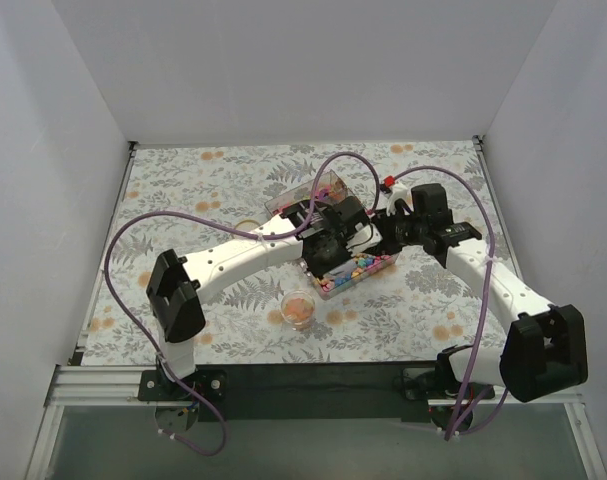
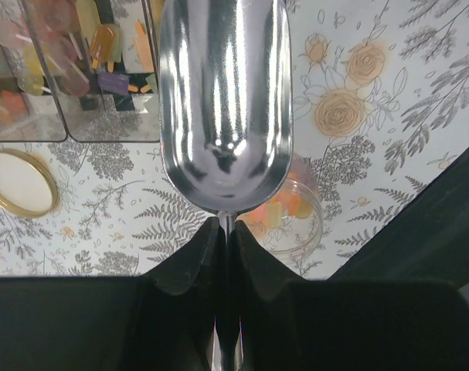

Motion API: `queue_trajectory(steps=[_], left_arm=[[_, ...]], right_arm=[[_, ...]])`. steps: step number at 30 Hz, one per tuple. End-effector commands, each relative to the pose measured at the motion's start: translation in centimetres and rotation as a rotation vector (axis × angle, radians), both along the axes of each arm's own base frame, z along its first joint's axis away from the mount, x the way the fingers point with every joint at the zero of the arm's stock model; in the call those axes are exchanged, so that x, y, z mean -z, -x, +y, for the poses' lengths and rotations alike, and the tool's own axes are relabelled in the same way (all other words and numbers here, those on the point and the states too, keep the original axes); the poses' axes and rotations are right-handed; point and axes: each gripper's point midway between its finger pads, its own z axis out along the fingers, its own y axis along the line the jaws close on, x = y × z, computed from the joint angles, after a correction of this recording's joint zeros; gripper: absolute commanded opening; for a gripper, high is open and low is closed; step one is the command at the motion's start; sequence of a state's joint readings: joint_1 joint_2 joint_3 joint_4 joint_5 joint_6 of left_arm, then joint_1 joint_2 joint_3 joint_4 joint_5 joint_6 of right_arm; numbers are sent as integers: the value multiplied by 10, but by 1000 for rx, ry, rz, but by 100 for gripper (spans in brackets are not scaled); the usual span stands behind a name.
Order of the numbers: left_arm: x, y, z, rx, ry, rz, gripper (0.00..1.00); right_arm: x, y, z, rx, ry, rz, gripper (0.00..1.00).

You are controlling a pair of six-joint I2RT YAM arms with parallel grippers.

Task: Pack the candies
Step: Adjust the spatula, then scoop the fake candies from the storage box.

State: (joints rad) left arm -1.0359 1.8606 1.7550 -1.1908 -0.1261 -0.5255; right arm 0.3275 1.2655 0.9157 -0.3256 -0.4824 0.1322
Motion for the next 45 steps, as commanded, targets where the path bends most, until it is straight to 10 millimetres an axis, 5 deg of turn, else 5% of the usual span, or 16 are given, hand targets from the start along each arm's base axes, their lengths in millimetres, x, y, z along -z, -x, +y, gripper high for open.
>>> queue_trajectory(steps=[1, 4, 12, 25, 28, 35, 45], left_arm=[[-32, -3, -15, -4, 161, -45, 0], [-37, -3, -19, -5, 193, -51, 0], [-62, -5, -34, 2, 357, -95, 0], [-58, -8, -27, -13, 417, -144, 0], [-46, -8, -15, -12, 319, -123, 0], [-21, -1, 7, -14, 82, -20, 0], [-12, 1, 11, -25, -25, 44, 0]], right_arm=[[0, 17, 20, -105, -124, 63, 37], [10, 26, 24, -135, -148, 119, 27], [34, 36, 27, -139, -165, 219, 25], [36, 33, 26, -118, -151, 240, 26], [29, 14, 11, -46, -37, 172, 30], [35, -36, -67, 280, 378, 57, 48], [56, -48, -96, 385, 539, 74, 53]])
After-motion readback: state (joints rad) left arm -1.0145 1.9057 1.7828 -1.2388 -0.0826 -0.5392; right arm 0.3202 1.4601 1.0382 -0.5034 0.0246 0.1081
